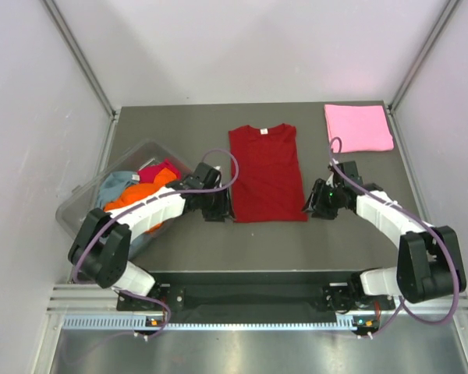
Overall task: Fold and stack the t-shirts
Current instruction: Fold the tshirt
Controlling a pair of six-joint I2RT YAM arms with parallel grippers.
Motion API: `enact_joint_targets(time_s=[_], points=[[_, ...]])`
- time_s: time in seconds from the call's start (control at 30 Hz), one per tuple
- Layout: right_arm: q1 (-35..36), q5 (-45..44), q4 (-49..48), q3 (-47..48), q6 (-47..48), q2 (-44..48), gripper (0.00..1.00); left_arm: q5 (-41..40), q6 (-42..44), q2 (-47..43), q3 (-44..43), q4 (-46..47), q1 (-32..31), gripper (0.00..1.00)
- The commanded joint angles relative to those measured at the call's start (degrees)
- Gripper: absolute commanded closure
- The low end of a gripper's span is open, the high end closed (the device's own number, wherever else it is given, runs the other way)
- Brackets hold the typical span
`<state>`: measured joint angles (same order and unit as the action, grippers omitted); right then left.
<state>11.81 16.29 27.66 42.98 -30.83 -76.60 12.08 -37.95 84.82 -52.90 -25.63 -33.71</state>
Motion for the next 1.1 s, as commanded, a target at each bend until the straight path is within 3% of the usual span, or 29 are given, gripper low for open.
enact_joint_targets(time_s=[0.0,0.17,0.43,0.57,0.73,0.9,1.0,1.07], points=[[-0.5,2.2,-7.9,-3.4,-5.3,3.2,0.54,1.5,-4.2,0.6,2.4,10.8,0.0,0.52],[-0.5,1.8,-14.0,-7.3,-8.4,2.7,0.52,0.2,-5.6,4.0,5.3,16.0,-0.1,0.51],[-0.5,-0.8,-15.9,-10.2,-9.8,2.1,0.53,-2.1,-6.5,8.7,4.8,15.1,-1.2,0.55],[-0.5,-1.6,-18.1,-12.6,-10.7,2.1,0.54,-3.5,-6.4,9.8,4.6,14.3,-1.6,0.6],[-0.6,-2.3,-20.4,-13.3,-10.7,0.6,0.55,-4.3,-6.2,11.2,3.9,13.4,-1.7,0.77],[-0.6,-3.8,-21.2,-14.3,-10.7,-0.1,0.64,-5.4,-6.1,10.2,4.0,11.7,-1.8,0.92],[-0.7,-3.2,-21.7,-14.9,-10.9,0.0,0.77,-5.7,-5.9,9.4,4.3,11.4,-2.0,1.0],[-0.7,-2.8,-21.7,-14.9,-10.9,0.3,0.88,-4.9,-5.7,9.1,4.3,11.5,-2.1,1.0]])
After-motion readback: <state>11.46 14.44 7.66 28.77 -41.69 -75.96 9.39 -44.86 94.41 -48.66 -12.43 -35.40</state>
